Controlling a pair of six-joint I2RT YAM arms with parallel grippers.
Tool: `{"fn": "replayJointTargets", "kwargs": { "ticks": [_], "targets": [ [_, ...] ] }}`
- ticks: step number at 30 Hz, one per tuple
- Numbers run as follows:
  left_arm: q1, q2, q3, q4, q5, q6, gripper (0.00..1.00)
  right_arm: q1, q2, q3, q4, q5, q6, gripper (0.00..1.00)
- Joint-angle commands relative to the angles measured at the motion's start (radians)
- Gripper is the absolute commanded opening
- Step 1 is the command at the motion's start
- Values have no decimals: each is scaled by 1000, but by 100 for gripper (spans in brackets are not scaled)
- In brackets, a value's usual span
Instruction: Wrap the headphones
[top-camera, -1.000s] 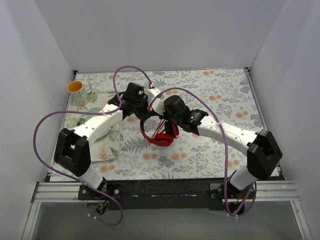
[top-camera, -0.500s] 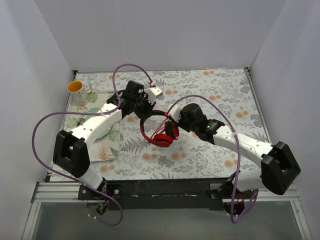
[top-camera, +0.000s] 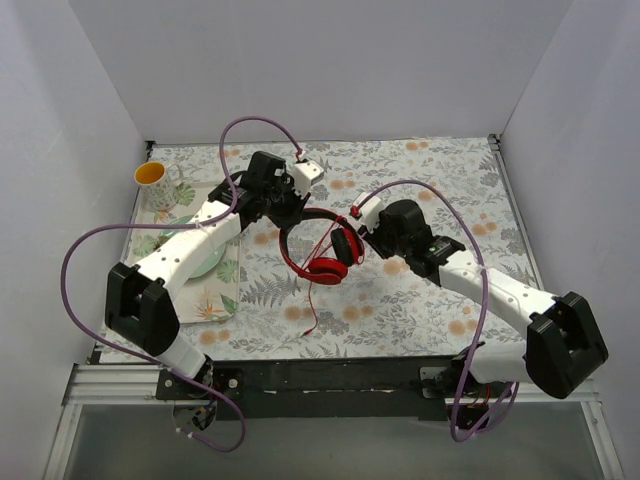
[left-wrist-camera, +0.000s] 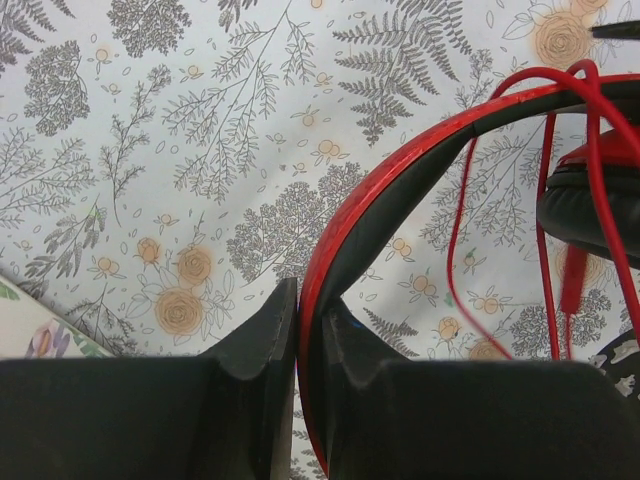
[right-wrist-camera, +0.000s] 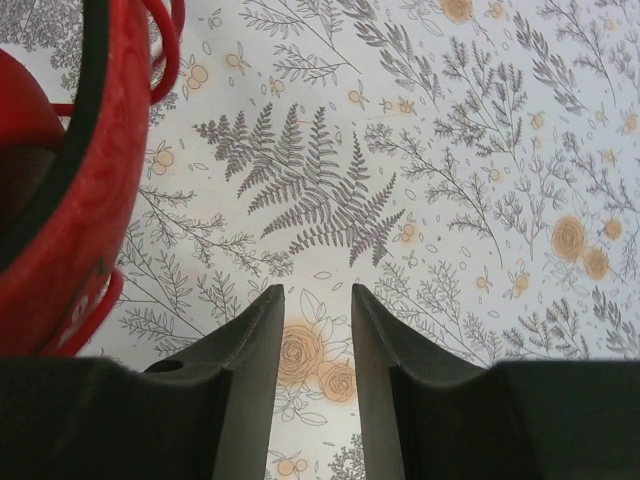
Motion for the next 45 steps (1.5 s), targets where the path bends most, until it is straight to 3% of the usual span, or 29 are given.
{"fn": "replayJointTargets", "kwargs": {
  "ticks": [1,7,11,16,26,28,30,35,45],
  "targets": [
    [4,8,24,-4,-20,-53,0,-20,-96,19,-6,-6,92,44],
    [4,29,-44,100,-14,-114,0,-18,-160,79,-76,-16,94,52],
    [7,28,-25,122,46,-160,0,-18,-221,39,-24,-76,89,54],
    [44,18,70,108,89,-234,0,-40,-312,-37,72,-133,147,64],
    [47,-3,321,8,-10,-279,0,-196,-263,-96,217,-369,334,63],
    [47,-6,357,-6,-52,-269,0,-199,-237,-103,270,-392,361,85],
    [47,-5,409,-18,-78,-265,0,-198,-194,-104,304,-421,397,94],
    [45,17,521,-62,-95,-253,0,-198,-91,-105,465,-471,473,94],
    [32,40,673,-81,-110,-250,0,-195,116,-48,641,-365,552,88]
  ]
}}
